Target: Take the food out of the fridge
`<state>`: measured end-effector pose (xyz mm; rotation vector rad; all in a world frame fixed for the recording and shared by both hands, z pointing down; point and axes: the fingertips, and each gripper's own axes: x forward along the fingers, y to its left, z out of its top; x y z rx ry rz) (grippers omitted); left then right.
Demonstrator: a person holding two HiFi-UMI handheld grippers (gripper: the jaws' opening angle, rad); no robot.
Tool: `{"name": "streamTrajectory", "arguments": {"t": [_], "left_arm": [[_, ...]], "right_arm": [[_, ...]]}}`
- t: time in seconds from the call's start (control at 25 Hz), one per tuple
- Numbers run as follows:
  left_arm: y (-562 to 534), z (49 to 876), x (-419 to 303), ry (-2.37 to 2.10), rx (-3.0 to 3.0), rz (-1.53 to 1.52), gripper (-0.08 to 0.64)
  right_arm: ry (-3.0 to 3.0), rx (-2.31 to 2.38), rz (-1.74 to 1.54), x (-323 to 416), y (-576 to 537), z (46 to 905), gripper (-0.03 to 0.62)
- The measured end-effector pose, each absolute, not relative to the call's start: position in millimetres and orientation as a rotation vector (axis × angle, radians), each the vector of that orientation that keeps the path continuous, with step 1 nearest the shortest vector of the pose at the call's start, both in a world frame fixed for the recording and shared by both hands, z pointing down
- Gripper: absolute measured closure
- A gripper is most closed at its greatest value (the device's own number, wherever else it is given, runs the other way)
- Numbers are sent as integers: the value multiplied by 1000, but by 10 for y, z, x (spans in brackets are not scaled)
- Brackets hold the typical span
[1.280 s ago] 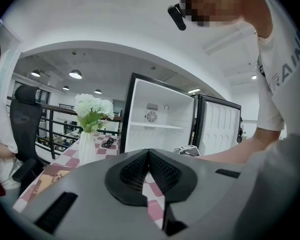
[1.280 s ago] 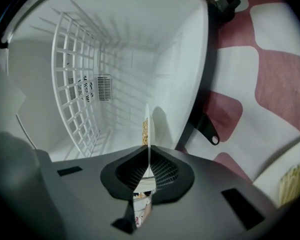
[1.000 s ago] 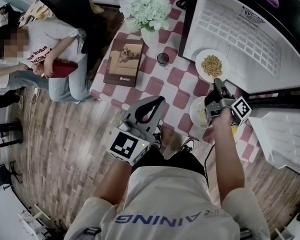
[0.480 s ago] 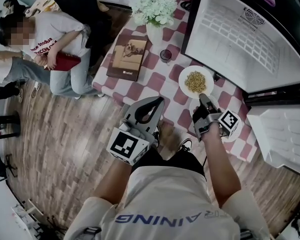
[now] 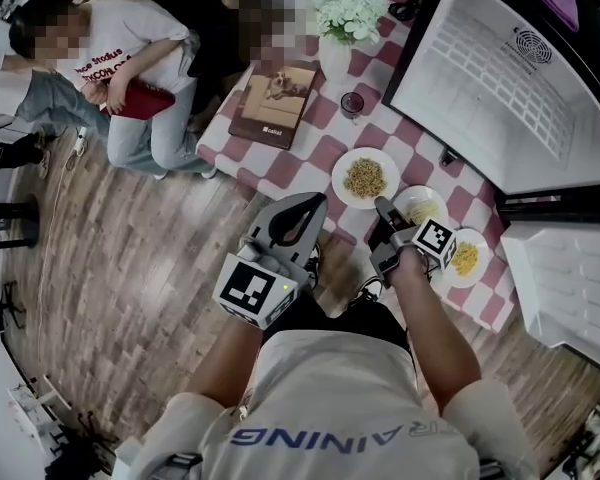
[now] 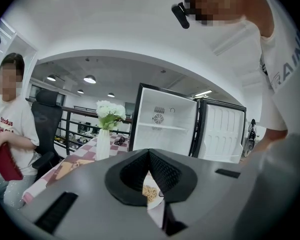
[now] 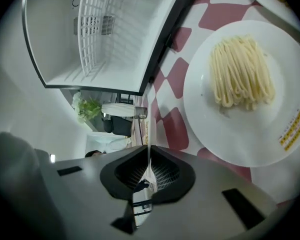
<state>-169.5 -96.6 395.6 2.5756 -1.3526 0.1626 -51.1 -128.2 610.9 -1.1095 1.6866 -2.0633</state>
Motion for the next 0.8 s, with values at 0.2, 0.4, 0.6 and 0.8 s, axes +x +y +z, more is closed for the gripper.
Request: {"name": "streamTrajectory", "arguments": {"t": [0.2,0.4,0.6,0.8], "left_arm": [[-958,3979,-1739,-1363,2564,166,552],[-952,4016,-1744,-1351,2561,175,552],[-947,4050,-1748,-1339,2554,186,552],[-939,4064,-1756,-1328,2553,197,552]], "right_arm": [[1719,-1117,-2097,-576,-1259,6221,558],[1794,-1156,-2111,-614,-1236,6312,558],[2064,-1128,-2083,-774,-1162,6292,465],[2416,-1164,-1987,-871,-1071,6339,385]]}}
